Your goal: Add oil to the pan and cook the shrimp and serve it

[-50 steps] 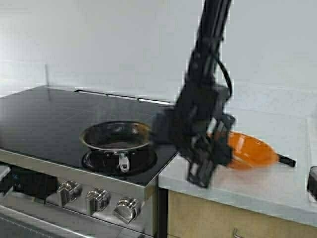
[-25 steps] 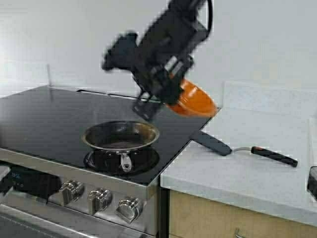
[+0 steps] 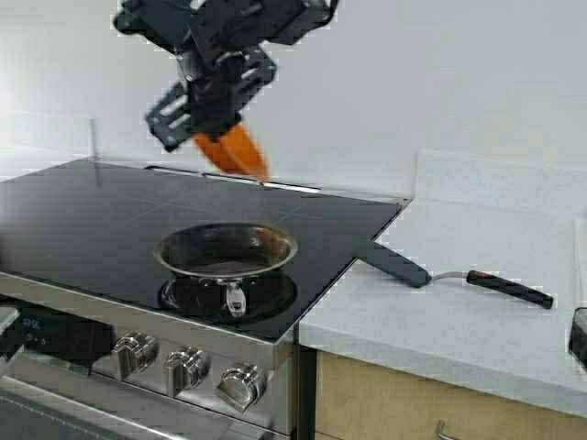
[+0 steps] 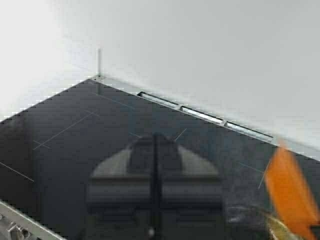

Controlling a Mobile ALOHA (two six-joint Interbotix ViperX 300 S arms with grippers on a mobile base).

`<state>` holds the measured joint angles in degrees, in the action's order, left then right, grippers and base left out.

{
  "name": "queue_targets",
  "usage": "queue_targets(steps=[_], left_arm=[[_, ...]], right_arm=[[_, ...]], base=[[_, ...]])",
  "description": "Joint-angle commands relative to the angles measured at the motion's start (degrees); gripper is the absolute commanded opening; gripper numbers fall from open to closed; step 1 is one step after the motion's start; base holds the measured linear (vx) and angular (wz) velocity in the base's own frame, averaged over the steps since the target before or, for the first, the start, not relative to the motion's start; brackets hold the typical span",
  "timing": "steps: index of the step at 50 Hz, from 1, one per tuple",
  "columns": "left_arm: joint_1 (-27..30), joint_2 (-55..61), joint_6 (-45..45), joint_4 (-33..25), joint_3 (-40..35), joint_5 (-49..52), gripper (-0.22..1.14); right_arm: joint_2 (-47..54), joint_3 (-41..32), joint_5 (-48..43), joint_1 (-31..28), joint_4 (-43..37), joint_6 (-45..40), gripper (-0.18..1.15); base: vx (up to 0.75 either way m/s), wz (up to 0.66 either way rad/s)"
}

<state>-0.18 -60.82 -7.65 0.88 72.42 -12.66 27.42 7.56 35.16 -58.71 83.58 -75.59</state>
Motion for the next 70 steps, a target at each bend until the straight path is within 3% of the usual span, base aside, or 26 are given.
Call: queue_targets(steps=[1,19,41,53,70], left_arm=[[-0.09,0.26,0.18,-0.09,-0.62,-0.18,0.03],[-0.09,0.26,0.26,0.00,-0.44,-0.18,0.03],[-0.09,0.70,0.44,0.00,-0.44,-0.18,0.03],[-0.09,0.88,0.44,0.00,-0.44,-0.18,0.03],[-0.09,0.88,0.44,0.00,-0.35,-0.18,0.03]], right_arm=[[-0.62,-3.52,-8.70,2.20,-0.35,-1.14,0.05],[2.64,-5.10,-32.26,12.30,-5.98,-4.66,0.05],[5.36,0.26,-65.74,26.37,-26.19,-0.09,0.05],[10.55,3.16,-82.79,30.41,-35.07,1.14,0.05],[17.31,2.46,-93.96,32.61,-41.22,-2.90,0.05]], base=[[0.00,0.00],[0.00,0.00],[0.00,0.00],[0.00,0.00],[0.00,0.00]])
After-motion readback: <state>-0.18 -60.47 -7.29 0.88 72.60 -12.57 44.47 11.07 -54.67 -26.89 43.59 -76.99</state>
